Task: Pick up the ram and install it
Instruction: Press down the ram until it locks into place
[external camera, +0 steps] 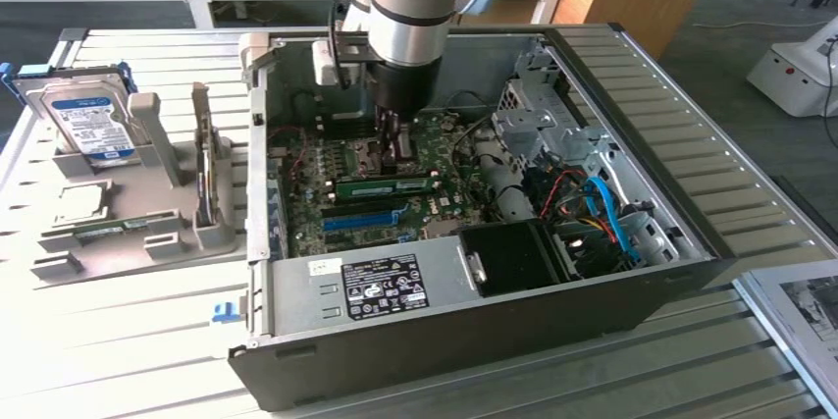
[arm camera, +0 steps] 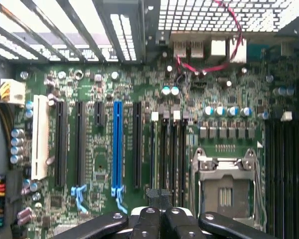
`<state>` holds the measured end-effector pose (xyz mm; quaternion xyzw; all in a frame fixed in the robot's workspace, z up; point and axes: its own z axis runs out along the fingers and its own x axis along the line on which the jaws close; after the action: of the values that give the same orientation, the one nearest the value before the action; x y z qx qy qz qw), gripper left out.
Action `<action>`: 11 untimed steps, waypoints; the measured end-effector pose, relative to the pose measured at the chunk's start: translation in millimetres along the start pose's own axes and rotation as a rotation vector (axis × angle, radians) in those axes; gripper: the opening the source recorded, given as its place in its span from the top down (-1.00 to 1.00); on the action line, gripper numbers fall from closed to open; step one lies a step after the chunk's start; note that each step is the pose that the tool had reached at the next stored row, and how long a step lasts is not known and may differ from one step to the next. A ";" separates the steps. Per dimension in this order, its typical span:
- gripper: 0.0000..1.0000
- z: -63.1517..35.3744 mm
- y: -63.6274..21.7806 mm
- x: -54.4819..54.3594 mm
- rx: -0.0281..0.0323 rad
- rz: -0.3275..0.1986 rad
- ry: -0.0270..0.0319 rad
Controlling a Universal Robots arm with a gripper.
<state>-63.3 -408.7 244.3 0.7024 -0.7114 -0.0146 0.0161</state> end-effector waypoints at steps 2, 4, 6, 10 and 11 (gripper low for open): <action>0.79 0.2 4.0 0.0 0.0000 0.000 0.0000; 0.79 0.3 7.8 0.1 0.0000 0.000 0.0001; 0.79 0.5 11.8 0.1 0.0000 0.000 0.0000; 0.79 0.8 17.6 0.1 0.0001 0.000 -0.0001; 0.79 0.8 17.6 0.1 0.0001 0.000 0.0000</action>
<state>-80.9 -408.6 244.2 0.7024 -0.7115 -0.0146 0.0161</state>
